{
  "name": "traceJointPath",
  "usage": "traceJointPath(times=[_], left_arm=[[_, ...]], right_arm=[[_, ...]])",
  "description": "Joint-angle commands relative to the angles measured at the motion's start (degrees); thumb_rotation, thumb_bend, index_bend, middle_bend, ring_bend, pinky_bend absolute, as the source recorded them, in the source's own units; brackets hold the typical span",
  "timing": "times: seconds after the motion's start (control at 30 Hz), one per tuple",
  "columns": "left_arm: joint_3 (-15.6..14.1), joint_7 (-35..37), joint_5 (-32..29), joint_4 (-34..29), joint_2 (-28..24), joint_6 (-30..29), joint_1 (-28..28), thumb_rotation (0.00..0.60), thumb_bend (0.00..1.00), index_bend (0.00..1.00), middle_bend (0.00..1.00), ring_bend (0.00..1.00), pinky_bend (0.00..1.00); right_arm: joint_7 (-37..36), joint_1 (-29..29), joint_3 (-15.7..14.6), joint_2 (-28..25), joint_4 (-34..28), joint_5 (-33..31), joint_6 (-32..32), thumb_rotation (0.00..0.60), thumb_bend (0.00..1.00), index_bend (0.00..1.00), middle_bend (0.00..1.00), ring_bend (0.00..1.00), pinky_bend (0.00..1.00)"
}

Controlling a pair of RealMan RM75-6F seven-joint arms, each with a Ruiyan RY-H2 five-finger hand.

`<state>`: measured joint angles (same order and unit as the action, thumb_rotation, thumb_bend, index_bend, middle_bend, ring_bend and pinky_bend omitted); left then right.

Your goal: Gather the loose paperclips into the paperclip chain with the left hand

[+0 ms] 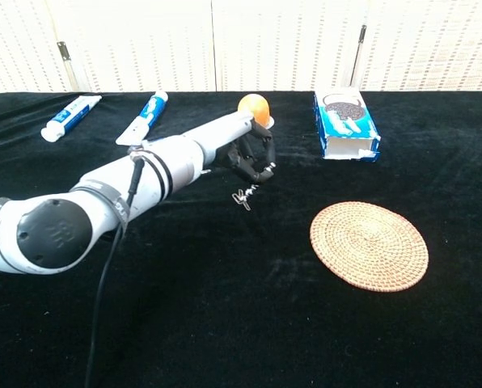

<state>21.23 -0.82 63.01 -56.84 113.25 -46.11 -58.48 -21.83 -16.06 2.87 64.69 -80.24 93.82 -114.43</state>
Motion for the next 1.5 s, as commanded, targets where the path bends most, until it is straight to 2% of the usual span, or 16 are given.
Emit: traceJointPath(times=[0.03,0.23,0.37,0.67,0.87,1.23,1.33,1.4,1.5], left_arm=[[-0.7,-1.1,0.1,-1.8,-1.4,-1.0,1.1,0.600,0.56,0.82,1.00,1.00,1.00],[-2.9,-6.2,0.0,-10.4,-6.7,-5.9,5.3,0.600,0.56,0.82,1.00,1.00,1.00],[-4.6,-7.8,-0.2,-18.6,-12.2,-9.4,9.6,0.600,0.56,0.82,1.00,1.00,1.00],[-9.4,-13.7,1.5,-29.4,-20.3,-18.6,17.4,0.600,0.56,0.82,1.00,1.00,1.00],[-11.5,-15.1,2.6,-30.9,-20.9,-21.4,20.1,0.600,0.56,0.82,1.00,1.00,1.00],[-11.2,-15.5,3.3,-30.5,-20.8,-20.9,20.8,0.600,0.55,0.80,1.00,1.00,1.00],[-11.7,-15.6,2.4,-31.4,-22.5,-18.6,20.8,0.600,0.43,0.60,1.00,1.00,1.00],[-11.7,-16.6,1.5,-32.2,-23.5,-17.9,20.8,0.600,0.28,0.40,1.00,1.00,1.00],[-11.6,-17.4,0.9,-33.3,-24.6,-17.8,21.1,0.600,0.19,0.22,1.00,1.00,1.00]], right_arm=[[0.1,0.0,0.1,0.0,0.0,0.1,0.1,0.600,0.28,0.00,0.00,0.00,0.00],[0.8,0.0,-0.1,0.2,0.4,1.2,-0.6,0.600,0.28,0.00,0.00,0.00,0.00],[1.9,0.6,-0.4,0.3,0.4,2.6,-0.2,0.600,0.28,0.00,0.00,0.00,0.00],[4.9,2.8,-1.0,-0.4,-0.5,5.8,1.8,0.600,0.28,0.00,0.00,0.00,0.00],[6.3,4.8,-1.3,-1.4,-1.6,7.5,3.8,0.600,0.28,0.00,0.00,0.00,0.00],[5.5,5.7,-1.3,-2.1,-1.6,7.4,3.9,0.600,0.28,0.00,0.00,0.00,0.00],[5.4,5.7,-1.1,-1.7,-1.5,7.3,3.3,0.600,0.28,0.00,0.00,0.00,0.00],[5.8,5.8,-1.2,-1.6,-1.5,7.3,3.5,0.600,0.28,0.00,0.00,0.00,0.00],[6.5,6.0,-1.4,-1.5,-1.7,7.5,3.9,0.600,0.28,0.00,0.00,0.00,0.00]])
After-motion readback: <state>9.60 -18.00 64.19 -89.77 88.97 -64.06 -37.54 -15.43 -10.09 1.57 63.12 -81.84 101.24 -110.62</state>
